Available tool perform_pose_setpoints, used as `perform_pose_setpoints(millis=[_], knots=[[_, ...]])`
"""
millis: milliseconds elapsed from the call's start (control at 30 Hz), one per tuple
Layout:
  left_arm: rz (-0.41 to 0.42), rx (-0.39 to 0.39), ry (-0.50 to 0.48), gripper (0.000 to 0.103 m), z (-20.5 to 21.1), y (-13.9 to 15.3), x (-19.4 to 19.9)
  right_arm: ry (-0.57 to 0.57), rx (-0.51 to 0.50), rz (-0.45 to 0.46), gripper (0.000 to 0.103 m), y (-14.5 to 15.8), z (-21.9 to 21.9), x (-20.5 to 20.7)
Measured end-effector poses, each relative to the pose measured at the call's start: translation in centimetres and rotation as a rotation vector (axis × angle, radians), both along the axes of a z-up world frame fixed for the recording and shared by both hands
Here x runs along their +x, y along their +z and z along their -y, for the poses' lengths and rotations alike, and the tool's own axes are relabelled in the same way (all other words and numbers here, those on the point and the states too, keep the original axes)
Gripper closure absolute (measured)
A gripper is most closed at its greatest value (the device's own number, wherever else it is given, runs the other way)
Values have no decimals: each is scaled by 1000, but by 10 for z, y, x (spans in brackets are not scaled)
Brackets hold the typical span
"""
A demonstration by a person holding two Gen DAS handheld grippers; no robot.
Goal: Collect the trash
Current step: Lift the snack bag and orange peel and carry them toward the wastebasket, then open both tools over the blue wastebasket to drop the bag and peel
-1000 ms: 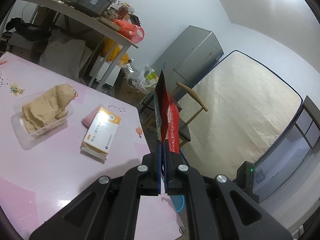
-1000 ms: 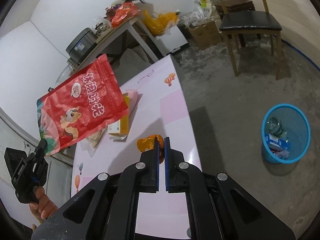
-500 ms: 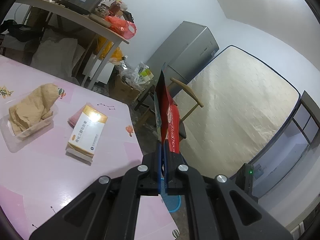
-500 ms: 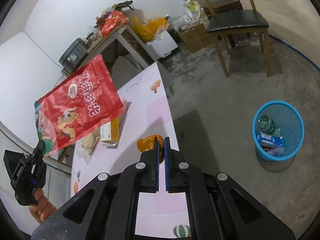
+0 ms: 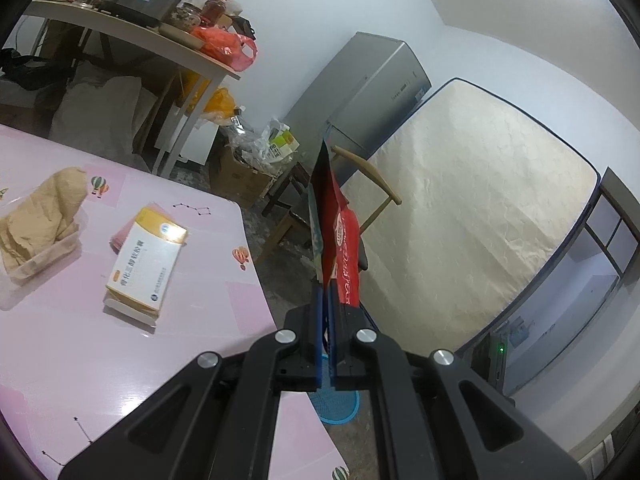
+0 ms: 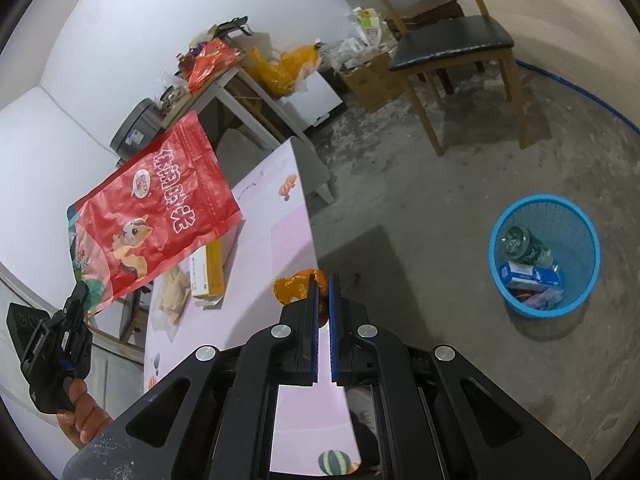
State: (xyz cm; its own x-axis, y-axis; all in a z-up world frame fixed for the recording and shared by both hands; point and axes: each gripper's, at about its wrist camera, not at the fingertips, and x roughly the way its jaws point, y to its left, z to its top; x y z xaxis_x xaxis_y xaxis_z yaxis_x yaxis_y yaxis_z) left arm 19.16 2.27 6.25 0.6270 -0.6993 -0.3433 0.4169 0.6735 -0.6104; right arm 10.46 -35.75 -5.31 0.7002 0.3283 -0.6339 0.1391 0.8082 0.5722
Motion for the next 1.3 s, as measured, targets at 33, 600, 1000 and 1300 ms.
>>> perform_pose_setpoints(millis=[33, 600, 1000, 1300], knots=[[-1, 4, -4, 102, 4, -1, 1, -9, 4, 0, 100, -2, 4, -2], [-151, 180, -190, 102, 147, -42, 52, -344, 72, -98, 100, -61, 117, -54], [-381, 392, -361, 101, 317, -148, 84, -487, 93, -256, 100, -137, 181, -29], [-473, 566, -463, 63, 399, -226, 94, -552, 42, -285, 53, -195, 231, 20]])
